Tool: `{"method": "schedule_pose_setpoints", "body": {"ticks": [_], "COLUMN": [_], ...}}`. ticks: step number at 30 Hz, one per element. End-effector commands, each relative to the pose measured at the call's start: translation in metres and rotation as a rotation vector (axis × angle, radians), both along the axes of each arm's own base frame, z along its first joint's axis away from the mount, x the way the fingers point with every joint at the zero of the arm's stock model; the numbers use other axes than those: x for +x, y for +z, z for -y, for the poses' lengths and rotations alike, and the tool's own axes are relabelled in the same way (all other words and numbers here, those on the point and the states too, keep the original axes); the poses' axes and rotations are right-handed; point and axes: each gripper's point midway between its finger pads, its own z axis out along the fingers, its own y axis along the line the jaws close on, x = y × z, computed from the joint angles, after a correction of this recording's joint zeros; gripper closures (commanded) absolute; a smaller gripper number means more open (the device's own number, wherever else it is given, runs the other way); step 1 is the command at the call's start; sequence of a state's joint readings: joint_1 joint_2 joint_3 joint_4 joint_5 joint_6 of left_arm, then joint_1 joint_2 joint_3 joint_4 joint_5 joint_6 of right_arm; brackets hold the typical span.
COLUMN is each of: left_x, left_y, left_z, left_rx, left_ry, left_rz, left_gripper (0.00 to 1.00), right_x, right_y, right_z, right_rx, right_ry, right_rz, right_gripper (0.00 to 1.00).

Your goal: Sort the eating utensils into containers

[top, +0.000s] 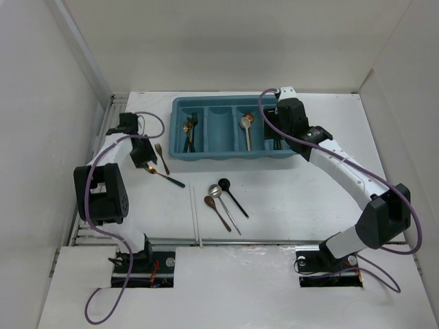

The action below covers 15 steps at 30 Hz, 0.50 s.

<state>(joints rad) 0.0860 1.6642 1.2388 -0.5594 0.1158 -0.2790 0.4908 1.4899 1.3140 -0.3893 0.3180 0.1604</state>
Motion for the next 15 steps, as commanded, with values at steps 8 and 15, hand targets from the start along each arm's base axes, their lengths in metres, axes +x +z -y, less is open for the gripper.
{"method": "schedule_pose_setpoints", "body": {"ticks": [8,15], "left_x": [-0.048,-0.028], "left_y": [-0.056,-0.07], "left_z": [0.027,0.029], "left_rx": [-0.107,-0.125], "left_ry": [0.004,-0.002], "left_rz": [-0.209,-0.215], "left_gripper": [0.66,0.66], "right_x": [-0.01,-0.012], "right_y": [0.022,0.024], "right_z": [0.006,0.009], "right_rx": [0.023,0.027], "right_ry": [-0.031,-0.043], "right_rz": [0.053,0.054], "right_gripper": [0.34,0.34]}}
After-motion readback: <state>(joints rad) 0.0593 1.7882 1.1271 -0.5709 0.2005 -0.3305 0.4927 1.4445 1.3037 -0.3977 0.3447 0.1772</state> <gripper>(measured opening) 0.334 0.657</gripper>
